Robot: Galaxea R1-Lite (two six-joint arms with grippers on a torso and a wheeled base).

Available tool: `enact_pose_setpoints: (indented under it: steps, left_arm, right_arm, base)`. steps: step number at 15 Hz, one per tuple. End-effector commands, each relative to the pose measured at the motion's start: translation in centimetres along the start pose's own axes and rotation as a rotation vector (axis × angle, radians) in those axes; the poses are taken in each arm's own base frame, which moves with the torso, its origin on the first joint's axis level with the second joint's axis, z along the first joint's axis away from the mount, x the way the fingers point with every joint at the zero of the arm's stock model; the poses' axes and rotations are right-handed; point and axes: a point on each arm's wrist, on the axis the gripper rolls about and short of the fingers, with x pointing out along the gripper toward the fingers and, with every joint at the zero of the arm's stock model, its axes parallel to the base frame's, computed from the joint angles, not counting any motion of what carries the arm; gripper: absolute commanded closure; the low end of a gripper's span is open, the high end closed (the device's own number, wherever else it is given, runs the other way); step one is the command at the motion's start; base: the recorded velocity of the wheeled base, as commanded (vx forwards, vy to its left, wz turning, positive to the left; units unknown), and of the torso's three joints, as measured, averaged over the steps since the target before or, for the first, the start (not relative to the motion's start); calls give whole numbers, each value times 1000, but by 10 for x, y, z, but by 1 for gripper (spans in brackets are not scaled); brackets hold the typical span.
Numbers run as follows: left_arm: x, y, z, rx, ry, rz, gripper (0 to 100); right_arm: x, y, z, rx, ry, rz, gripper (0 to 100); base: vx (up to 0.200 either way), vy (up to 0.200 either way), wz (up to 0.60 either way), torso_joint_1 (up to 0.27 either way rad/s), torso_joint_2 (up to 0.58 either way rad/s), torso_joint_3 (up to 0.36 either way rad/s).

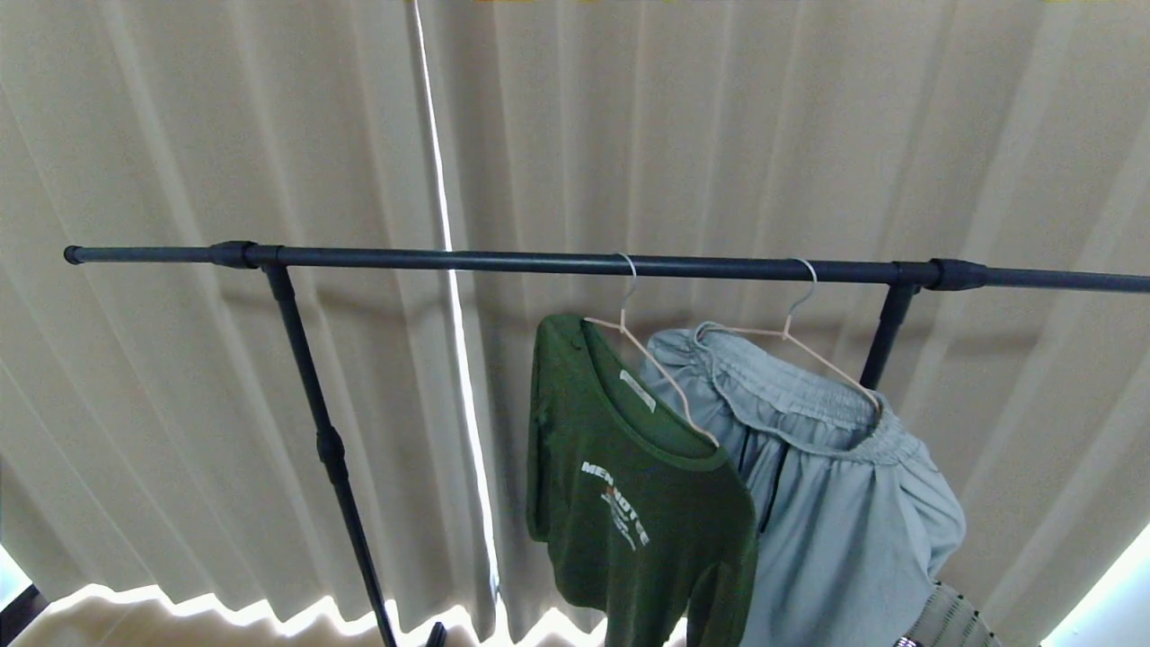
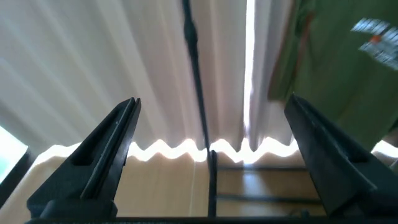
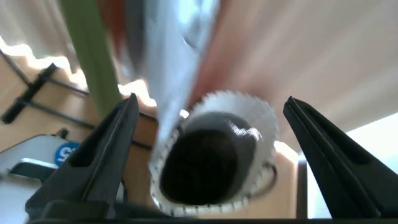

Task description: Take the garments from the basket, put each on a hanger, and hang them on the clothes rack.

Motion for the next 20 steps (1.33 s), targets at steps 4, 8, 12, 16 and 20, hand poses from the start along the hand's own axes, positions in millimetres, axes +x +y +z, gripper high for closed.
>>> enact_pose_setpoints:
  steps: [4,8,12,16,20]
  left_arm:
    - [-3,-3,-1,5,-47,-106,0]
    - [-3,-2,-2,-13,-59,-164,0]
    - [-4,0,-2,0,-77,-265,0]
    - [-8,-1,-4,-11,-113,-182,0]
    - [-10,-1,-6,-30,-144,-139,0]
  right_arm:
    - [-21,-3,-33,42,-57,-129,0]
    - [-23,-3,-42,66,-32,-224,0]
    - [-23,-3,-42,102,-33,-251,0]
    - [-24,1,-43,112,11,-377,0]
    - [-34,12,-56,74,39,-493,0]
  base:
    - [0,0,0,0,0,0]
    - [0,0,0,0,0,0]
    - [0,0,0,0,0,0]
    - [0,0,0,0,0,0]
    - [0,0,0,0,0,0]
